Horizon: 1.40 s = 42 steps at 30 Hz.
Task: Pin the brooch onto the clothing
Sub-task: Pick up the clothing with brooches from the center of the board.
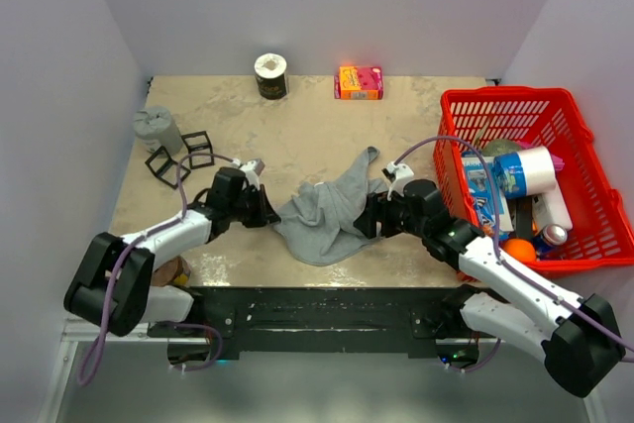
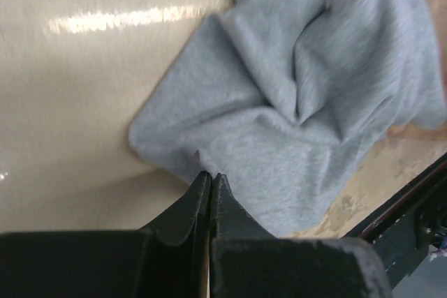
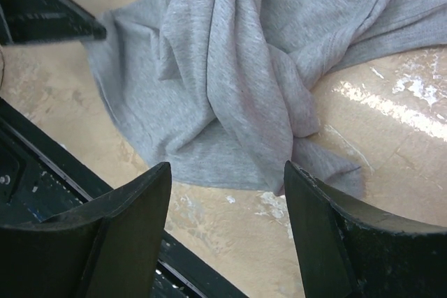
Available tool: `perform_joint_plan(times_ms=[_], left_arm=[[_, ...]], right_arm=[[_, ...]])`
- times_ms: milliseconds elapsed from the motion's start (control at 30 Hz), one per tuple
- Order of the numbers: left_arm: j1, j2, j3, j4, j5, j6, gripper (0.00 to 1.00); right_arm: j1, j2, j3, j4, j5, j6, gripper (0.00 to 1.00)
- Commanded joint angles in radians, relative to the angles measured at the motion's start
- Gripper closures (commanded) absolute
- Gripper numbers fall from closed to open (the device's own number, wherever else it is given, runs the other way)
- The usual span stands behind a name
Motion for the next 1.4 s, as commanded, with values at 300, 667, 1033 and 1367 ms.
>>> perform_joint_plan(times_ms=[300,667,1033,1367], left_arm=[[0.291,0.192,0.354,-0.202,0.208,0.328,1.0],[0.308,0.192,0.32,-0.147,0.231,0.344,1.0],[0.308,0.189,0.317,-0.144,0.254,0.339,1.0],[0.308,0.186,0.317,-0.147,0.253,0.342,1.0]], right_arm=[[0.006,-0.009,0.012,-0.132,0.202,0.109,0.32],[0.016,0.054,-0.063,-0.1,0.117,0.218,0.45],[0.237,0.079,-0.158,-0.028,0.158,0.468,0.52],[0.282,0.108,-0.178,-0.031,0.196,0.542,0.55]])
